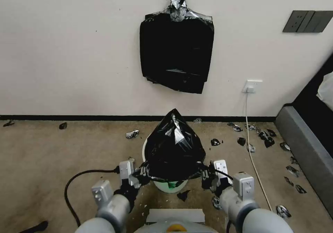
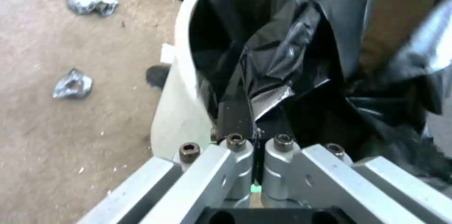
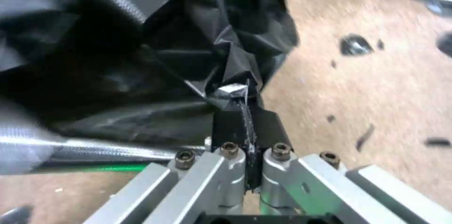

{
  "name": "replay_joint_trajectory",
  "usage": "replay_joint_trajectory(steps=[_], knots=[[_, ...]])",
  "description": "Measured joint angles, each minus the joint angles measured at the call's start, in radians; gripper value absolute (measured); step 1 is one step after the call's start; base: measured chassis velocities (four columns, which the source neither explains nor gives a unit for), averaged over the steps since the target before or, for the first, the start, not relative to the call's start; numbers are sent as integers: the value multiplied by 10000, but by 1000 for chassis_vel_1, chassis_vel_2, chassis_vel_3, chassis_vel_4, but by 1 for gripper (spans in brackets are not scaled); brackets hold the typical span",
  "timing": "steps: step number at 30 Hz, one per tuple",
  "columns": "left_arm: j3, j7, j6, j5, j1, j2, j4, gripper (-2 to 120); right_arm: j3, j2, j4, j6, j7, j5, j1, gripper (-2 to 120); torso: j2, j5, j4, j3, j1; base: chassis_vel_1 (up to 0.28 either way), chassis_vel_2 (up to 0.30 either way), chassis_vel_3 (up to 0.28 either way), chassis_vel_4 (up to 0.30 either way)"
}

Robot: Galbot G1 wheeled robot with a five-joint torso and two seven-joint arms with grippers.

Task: Place a trash bag onto the trash bin.

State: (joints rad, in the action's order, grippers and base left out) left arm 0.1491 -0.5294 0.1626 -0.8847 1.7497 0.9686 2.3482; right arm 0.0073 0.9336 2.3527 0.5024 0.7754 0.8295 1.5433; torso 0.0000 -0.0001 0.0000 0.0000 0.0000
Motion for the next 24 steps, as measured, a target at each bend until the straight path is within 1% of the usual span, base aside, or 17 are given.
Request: replay_joint_trajectory(steps=[1,4,8,11,13,17,20,21,24], knots=[[0,0,0,0,0,0,0,0,0,0,0,0,0,0,0,0,0,0,0,0,0,0,0,0,0],[-19,-26,13,208,361,94,145,0,-129,163,-30,174,803,161,24,0,0,1,0,0,0,0,0,0,0],[33,13,21,412,715,139,239,0,-135,171,163,379,1043,488,217,0,0,-1,-1,0,0,0,0,0,0],[91,140,19,554,948,209,215,0,-178,292,7,417,1045,751,129,0,0,0,-1,0,0,0,0,0,0],[124,264,6,715,1074,345,-13,0,-263,514,-360,416,973,1105,-221,0,0,1,0,0,0,0,0,0,0],[149,309,-6,739,1042,450,-300,0,-436,718,-809,389,884,1283,-716,0,1,1,1,0,0,0,0,0,0],[184,346,-19,713,818,457,-682,0,-667,883,-1321,325,798,1374,-1299,0,0,1,-1,0,0,0,0,0,0],[184,346,-19,713,818,457,-682,0,-667,883,-1321,325,798,1374,-1299,0,0,1,-1,0,0,0,0,0,0],[232,355,-24,520,558,440,-1036,0,-798,972,-1765,319,766,1469,-1665,0,0,0,-1,1,0,0,0,0,0]])
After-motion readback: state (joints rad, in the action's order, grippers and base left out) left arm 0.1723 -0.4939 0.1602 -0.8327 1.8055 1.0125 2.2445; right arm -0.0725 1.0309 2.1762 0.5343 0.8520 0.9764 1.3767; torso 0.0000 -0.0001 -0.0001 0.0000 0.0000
